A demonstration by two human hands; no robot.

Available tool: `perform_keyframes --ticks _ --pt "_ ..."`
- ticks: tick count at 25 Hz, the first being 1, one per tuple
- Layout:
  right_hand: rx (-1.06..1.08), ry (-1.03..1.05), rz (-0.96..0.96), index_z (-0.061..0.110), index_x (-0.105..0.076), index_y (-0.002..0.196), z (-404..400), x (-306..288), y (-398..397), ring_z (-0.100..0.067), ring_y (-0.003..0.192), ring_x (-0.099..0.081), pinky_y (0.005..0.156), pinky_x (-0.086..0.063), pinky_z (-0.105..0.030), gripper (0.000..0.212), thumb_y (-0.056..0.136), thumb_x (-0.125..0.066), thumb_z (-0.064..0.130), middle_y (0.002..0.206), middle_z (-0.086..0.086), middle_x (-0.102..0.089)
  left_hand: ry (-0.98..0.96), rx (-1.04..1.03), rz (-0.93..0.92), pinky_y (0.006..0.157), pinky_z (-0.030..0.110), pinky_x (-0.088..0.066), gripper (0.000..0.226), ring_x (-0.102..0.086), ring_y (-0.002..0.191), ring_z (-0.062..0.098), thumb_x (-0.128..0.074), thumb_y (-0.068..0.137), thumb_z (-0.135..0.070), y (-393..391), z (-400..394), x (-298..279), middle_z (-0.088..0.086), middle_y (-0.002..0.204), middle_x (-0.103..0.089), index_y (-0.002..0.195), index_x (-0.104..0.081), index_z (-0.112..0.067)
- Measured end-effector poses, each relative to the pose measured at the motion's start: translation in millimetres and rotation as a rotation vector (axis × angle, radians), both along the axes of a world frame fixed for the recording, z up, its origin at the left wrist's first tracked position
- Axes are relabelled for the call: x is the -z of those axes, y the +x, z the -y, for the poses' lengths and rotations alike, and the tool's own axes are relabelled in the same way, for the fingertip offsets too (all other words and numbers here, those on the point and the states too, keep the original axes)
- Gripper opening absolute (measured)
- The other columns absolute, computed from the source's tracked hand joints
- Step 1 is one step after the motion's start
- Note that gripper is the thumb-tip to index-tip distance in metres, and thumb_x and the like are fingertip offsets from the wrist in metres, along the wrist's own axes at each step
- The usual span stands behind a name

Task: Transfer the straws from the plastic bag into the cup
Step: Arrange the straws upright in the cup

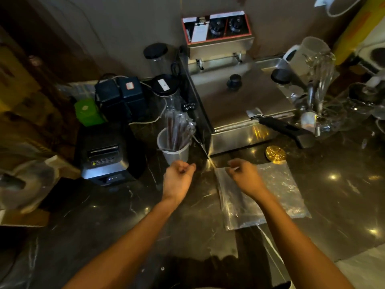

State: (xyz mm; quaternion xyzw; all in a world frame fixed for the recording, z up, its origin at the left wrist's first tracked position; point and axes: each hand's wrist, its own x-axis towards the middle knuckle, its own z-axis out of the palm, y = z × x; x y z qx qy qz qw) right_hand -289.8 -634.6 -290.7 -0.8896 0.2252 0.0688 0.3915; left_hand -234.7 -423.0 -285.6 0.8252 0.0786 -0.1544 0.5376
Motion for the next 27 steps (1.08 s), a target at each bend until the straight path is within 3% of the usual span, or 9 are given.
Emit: perform_keyframes --ticks 2,5,8,10,12,17,21,24,27 --pt "-0.046 0.073 0.033 0.011 -0.071 0.123 -21 -8 26 -0.024 0.109 -0.070 0.097 -0.055 -0.040 0.029 0.095 -0.071 0.019 0.116 -0.009 -0.075 0.010 -0.116 0.002 0.083 0.032 -0.051 0.020 -0.068 0.091 0.021 -0.077 0.086 -0.023 9 -14 -5 -0.003 0.086 -0.066 0.096 -0.062 -0.015" --pt "-0.120 0.160 0.020 0.017 -0.060 0.140 -53 -18 62 -0.014 0.115 -0.062 0.097 -0.051 -0.033 0.046 0.096 -0.071 0.024 0.123 0.002 -0.066 -0.062 -0.178 0.004 0.085 0.025 -0.051 0.057 -0.065 0.107 0.019 -0.079 0.086 -0.019 30 -37 -10 0.006 0.124 -0.059 0.133 -0.047 -0.013" --pt "-0.194 0.223 0.063 0.023 -0.054 0.141 -74 -26 82 -0.017 0.119 -0.062 0.103 -0.054 -0.045 0.049 0.095 -0.070 0.027 0.128 0.005 -0.063 -0.137 -0.119 -0.005 0.099 0.026 -0.048 0.080 -0.057 0.131 0.022 -0.074 0.092 -0.025 48 -48 -18 0.004 0.152 -0.047 0.157 -0.028 -0.018" --pt "-0.216 0.253 0.076 0.027 -0.053 0.134 -84 -31 89 -0.025 0.121 -0.065 0.103 -0.054 -0.052 0.042 0.095 -0.070 0.025 0.126 0.007 -0.065 -0.177 -0.052 0.023 0.094 0.012 -0.046 0.066 -0.060 0.125 0.014 -0.069 0.096 -0.024 56 -50 -24 -0.007 0.141 -0.057 0.154 -0.037 -0.021" --pt "-0.199 0.294 0.069 0.031 -0.048 0.135 -90 -33 95 -0.026 0.118 -0.067 0.102 -0.055 -0.050 0.046 0.095 -0.071 0.023 0.116 0.016 -0.062 -0.175 -0.015 0.046 0.077 0.003 -0.046 0.050 -0.061 0.113 0.004 -0.067 0.097 -0.023 61 -49 -27 -0.021 0.117 -0.062 0.144 -0.050 -0.024" --pt "-0.148 0.346 0.067 0.033 -0.050 0.124 -95 -31 91 -0.021 0.110 -0.069 0.094 -0.059 -0.041 0.038 0.095 -0.073 0.025 0.110 0.019 -0.060 -0.130 -0.052 0.023 0.084 0.018 -0.049 0.062 -0.061 0.108 0.011 -0.071 0.094 -0.024 57 -51 -23 0.001 0.130 -0.062 0.148 -0.043 -0.016" --pt "-0.165 0.354 0.080 0.027 -0.054 0.120 -95 -35 77 -0.023 0.096 -0.073 0.080 -0.061 -0.033 0.023 0.100 -0.066 0.024 0.107 0.002 -0.067 -0.093 -0.027 0.061 0.090 0.027 -0.055 0.061 -0.065 0.098 0.005 -0.075 0.091 -0.025 40 -53 -19 -0.004 0.119 -0.065 0.144 -0.045 -0.018" --pt "-0.167 0.346 0.089 0.032 -0.057 0.111 -95 -36 64 -0.025 0.094 -0.073 0.081 -0.060 -0.034 0.010 0.104 -0.058 0.025 0.104 -0.004 -0.069 -0.075 -0.020 0.076 0.089 0.030 -0.059 0.058 -0.070 0.094 0.005 -0.077 0.090 -0.026 24 -59 -16 -0.003 0.117 -0.068 0.140 -0.048 -0.020" --pt "-0.195 0.294 0.084 0.039 -0.058 0.099 -93 -36 46 -0.016 0.092 -0.072 0.087 -0.060 -0.037 0.012 0.104 -0.059 0.027 0.099 0.003 -0.072 -0.060 0.017 0.079 0.085 0.029 -0.060 0.056 -0.071 0.094 0.007 -0.078 0.089 -0.028 5 -66 -17 -0.008 0.110 -0.067 0.136 -0.049 -0.021"
